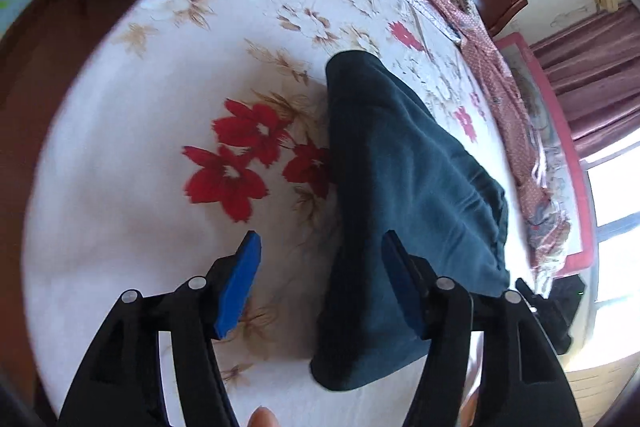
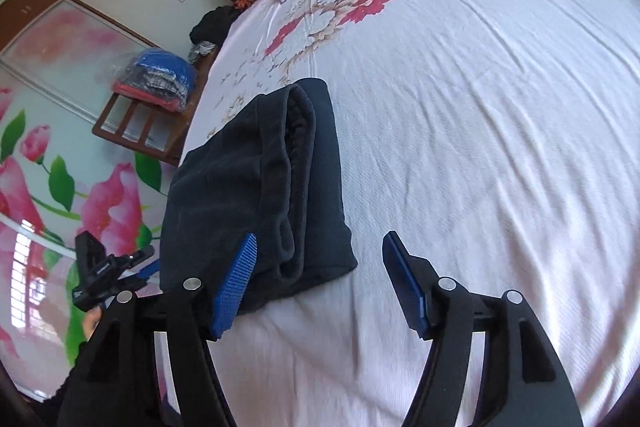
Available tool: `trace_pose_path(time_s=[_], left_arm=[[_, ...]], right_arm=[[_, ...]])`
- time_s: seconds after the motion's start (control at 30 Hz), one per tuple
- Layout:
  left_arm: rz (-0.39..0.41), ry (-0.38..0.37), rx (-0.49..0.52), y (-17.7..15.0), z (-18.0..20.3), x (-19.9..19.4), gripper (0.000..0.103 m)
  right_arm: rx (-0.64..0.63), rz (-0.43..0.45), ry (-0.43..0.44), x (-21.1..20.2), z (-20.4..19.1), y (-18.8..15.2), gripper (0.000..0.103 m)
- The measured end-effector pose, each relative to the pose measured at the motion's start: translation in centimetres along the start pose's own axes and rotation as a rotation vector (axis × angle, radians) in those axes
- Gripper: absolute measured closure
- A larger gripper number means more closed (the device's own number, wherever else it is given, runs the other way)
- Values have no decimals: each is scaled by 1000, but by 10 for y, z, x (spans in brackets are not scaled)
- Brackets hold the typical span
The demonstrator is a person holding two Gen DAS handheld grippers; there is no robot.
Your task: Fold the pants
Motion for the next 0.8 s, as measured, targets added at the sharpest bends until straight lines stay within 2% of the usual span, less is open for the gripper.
trace_pose_path(time_s=[0.03, 0.1, 0.17, 0.27, 0.33, 0.4, 0.53, 0.6, 0.7, 0.8], left_arm=[[21, 70, 39, -6, 4, -12, 32], [45, 186, 109, -13, 10, -32, 12], [67, 295, 176, -31, 14, -55, 10], [83, 364, 223, -58, 14, -80, 7], [82, 447, 212, -77, 11, -93, 6], [85, 467, 218, -95, 13, -105, 6], [116, 559, 235, -123, 31, -120, 6], [144, 570, 229, -132, 43, -129, 6], [202, 526, 237, -139, 67, -143, 5], [292, 498, 301, -145, 96, -160, 5]], right_arm=[[-20, -4, -35, -8, -7, -6, 37], [-38, -12, -100, -19, -19, -19, 29], [-54, -23, -134, -27, -27, -35, 27], [-66, -42, -175, -35, -38, -66, 23], [-64, -56, -214, -37, -44, -84, 21], [-74, -79, -264, -36, -51, -100, 21], [-100, -110, -358, -36, -71, -121, 21], [-146, -75, -399, -42, -87, -125, 21], [-224, 2, -450, -53, -115, -121, 21], [-268, 94, -468, -68, -137, -112, 21]])
Point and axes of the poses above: each gripper's, at about its wrist camera, not at the fingertips, and x roughly the way its jaws point, z to its right, y to its top, the point moved 1 cm from there along x, roughly the way its jaws point
